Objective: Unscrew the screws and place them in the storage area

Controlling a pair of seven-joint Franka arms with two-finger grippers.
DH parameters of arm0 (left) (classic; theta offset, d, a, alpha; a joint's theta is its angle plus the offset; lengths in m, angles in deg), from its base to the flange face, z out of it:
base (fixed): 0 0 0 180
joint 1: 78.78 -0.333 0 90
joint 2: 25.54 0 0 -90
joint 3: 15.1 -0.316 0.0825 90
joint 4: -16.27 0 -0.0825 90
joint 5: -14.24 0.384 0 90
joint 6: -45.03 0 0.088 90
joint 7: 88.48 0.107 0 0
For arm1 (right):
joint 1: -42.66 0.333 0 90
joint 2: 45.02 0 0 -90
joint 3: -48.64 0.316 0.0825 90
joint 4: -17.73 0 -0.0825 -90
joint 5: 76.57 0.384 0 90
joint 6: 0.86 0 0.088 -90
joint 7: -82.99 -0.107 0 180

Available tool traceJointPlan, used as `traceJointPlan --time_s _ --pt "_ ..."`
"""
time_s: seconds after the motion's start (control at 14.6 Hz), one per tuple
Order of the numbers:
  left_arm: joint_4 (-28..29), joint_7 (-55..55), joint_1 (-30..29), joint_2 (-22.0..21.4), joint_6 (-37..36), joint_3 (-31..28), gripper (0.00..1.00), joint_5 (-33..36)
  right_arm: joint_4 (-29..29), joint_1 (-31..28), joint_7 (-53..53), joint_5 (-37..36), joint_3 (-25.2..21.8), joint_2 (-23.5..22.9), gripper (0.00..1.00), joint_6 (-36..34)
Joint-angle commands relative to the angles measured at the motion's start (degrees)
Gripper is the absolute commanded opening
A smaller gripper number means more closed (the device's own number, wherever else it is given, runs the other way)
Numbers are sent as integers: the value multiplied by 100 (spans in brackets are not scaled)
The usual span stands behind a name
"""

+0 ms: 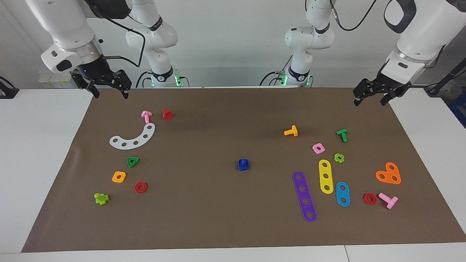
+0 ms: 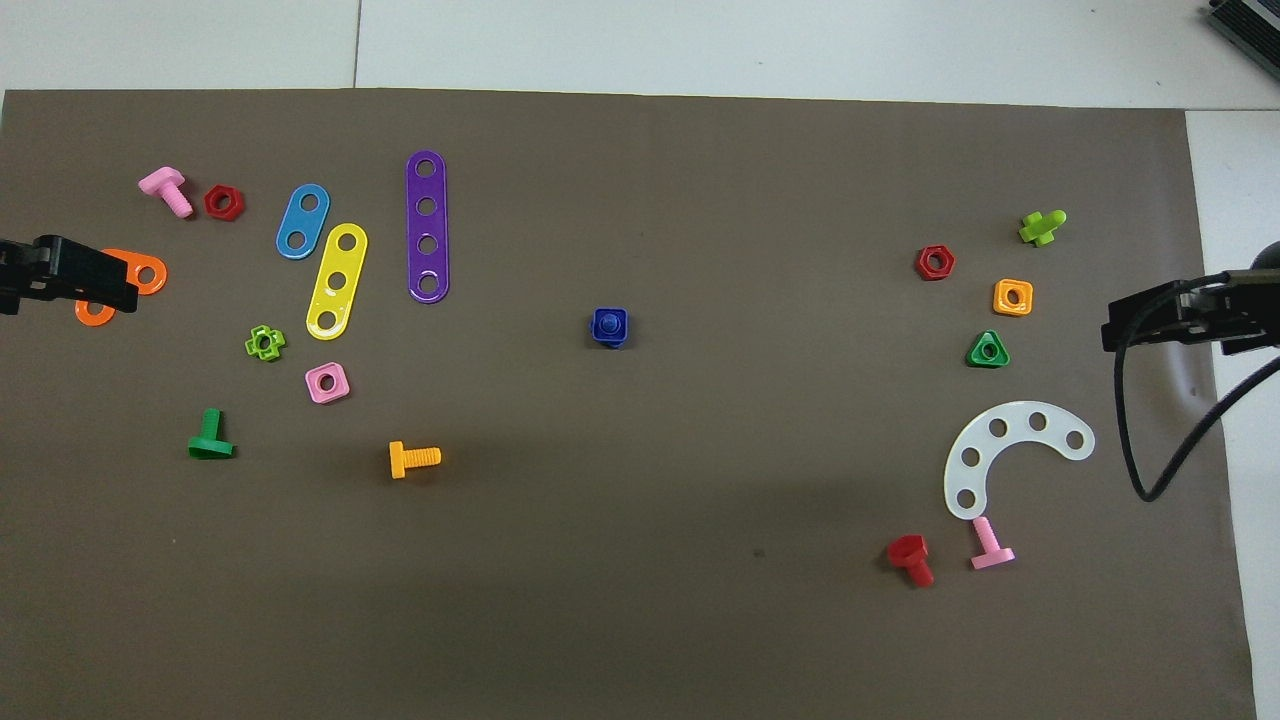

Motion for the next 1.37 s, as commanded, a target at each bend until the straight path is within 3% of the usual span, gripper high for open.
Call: traceJointPlan --time_s 0.0,0.75,0.96,1.3 --pt "244 100 -64 -196 72 -3 100 -43 -55 -33 172 -8 24 51 100 -46" --pt "639 170 41 -319 388 49 100 -113 -55 -33 163 -8 24 51 100 -46" --pt "640 -48 330 -144 563 76 100 -297 -55 -33 172 -8 24 51 100 -46" --pt "517 -1321 1244 514 1248 67 99 -298 -55 -33 163 -8 24 51 100 -46"
